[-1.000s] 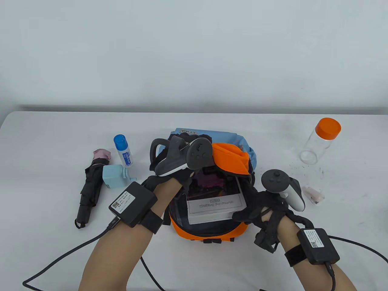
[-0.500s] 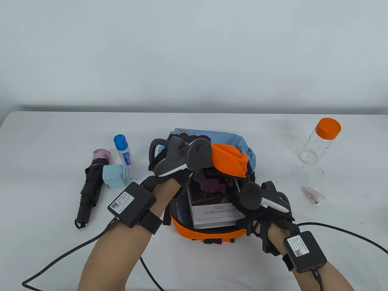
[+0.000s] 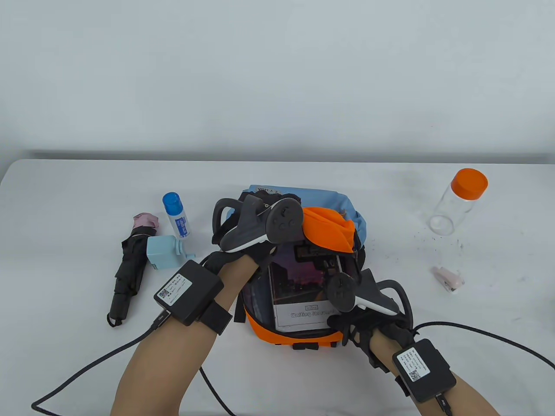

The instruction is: Pack school bag

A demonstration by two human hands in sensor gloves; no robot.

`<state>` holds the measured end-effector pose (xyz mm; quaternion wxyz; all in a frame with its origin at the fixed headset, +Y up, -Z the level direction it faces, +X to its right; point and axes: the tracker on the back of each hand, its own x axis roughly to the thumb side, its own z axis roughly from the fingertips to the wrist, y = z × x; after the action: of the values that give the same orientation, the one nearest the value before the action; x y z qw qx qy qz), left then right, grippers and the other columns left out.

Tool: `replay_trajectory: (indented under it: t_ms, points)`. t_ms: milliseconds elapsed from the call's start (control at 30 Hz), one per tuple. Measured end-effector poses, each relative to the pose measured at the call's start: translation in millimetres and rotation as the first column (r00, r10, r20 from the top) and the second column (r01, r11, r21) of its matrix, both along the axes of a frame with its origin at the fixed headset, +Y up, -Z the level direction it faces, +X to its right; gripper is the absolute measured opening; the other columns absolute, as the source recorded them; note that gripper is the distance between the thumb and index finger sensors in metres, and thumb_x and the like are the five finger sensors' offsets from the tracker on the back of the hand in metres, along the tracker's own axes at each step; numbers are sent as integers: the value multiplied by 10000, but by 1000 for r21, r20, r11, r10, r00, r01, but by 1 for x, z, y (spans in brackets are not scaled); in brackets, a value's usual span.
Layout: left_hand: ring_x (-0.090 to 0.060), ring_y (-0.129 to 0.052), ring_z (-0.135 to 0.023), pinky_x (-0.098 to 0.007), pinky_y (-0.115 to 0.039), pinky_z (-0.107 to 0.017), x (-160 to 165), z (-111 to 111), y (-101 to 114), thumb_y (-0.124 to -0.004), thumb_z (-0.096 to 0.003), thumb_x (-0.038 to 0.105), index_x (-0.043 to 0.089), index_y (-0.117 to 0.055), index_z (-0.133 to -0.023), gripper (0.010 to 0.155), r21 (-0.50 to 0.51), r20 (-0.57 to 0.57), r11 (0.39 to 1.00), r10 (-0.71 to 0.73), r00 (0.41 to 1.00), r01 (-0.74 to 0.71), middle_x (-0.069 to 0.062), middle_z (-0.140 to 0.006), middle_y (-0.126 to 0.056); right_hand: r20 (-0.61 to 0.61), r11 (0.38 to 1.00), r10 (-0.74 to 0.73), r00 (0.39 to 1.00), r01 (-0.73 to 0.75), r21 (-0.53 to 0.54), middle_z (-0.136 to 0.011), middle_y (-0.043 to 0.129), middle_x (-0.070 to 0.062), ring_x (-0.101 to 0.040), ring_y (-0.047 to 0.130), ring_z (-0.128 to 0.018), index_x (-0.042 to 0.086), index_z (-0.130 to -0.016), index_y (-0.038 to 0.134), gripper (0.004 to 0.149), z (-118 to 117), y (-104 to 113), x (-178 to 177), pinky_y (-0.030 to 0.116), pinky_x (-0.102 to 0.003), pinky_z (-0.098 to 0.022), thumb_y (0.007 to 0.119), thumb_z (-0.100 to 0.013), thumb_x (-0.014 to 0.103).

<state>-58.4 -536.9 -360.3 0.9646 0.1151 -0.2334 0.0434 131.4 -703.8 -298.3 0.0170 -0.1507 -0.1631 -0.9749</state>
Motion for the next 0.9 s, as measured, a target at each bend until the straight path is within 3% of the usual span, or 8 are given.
replay_trajectory:
  t_ms: [133,333,433,500,600,667,833,900]
  points:
    - [-441,-1040,-801,-676,-819,-653,-1,0,1,-799,-545,296,178,-895,-951,433,4,-2,1000,-7,1000,7,-99,-840,-1061,-4,977,-153,988,152,150,-739,987,-268,-249,1109,-275,43,-860,855,670,0,26,10,1003,-414,-113,916,-342,464]
    - [-462,-1012,-841,-698,-793,-671,-4,-5,1,-779,-536,273,193,-887,-955,440,-26,3,999,-23,1000,23,-94,-864,-1047,70,933,-245,967,216,286,-739,996,-229,-333,1089,-446,78,-640,1017,481,-19,82,43,981,-518,-262,930,-346,448]
    - [-465,-995,-866,-705,-781,-681,-3,-8,4,-776,-527,264,213,-888,-949,440,-34,7,998,-58,998,58,-85,-871,-1042,92,890,-348,933,298,345,-912,823,-302,-429,977,-645,23,-882,829,744,-36,99,51,903,-603,-389,962,-311,480]
    - [-456,-997,-867,-712,-773,-688,-3,-9,7,-782,-511,260,228,-902,-934,440,-52,7,996,-70,998,70,-71,-852,-1055,19,890,-388,921,370,267,-1030,595,-359,-485,827,-784,-19,-1042,484,1029,-51,100,47,809,-656,-493,979,-286,474]
    - [-459,-986,-881,-724,-758,-697,-8,-11,7,-783,-501,248,245,-910,-923,440,-81,34,994,-74,997,77,-61,-852,-1054,-73,821,-554,829,559,116,-1081,367,-403,-620,571,-896,18,-1055,350,1089,-71,91,35,609,-788,-564,994,-275,421]
    - [-461,-975,-898,-731,-748,-705,-12,-13,4,-780,-499,246,255,-909,-921,441,-116,57,989,-86,995,92,-53,-858,-1051,-67,836,-542,837,546,53,-1103,284,-379,-631,443,-935,51,-1065,314,1101,-82,89,27,521,-811,-596,973,-281,456]
    - [-446,-991,-868,-724,-752,-702,-20,-23,1,-789,-505,254,240,-904,-931,441,-221,66,972,-62,996,75,-61,-848,-1054,-73,810,-587,806,584,-61,-1113,412,-342,-625,371,-943,78,-1056,538,906,-104,74,7,440,-832,-590,906,-332,480]
    - [-458,-970,-888,-724,-741,-707,-23,-25,-1,-797,-520,264,216,-881,-958,448,-233,48,969,-75,996,84,-75,-871,-1038,-73,810,-586,807,584,-47,-1093,495,-331,-625,398,-936,108,-961,750,675,-114,72,1,447,-832,-581,846,-375,429]
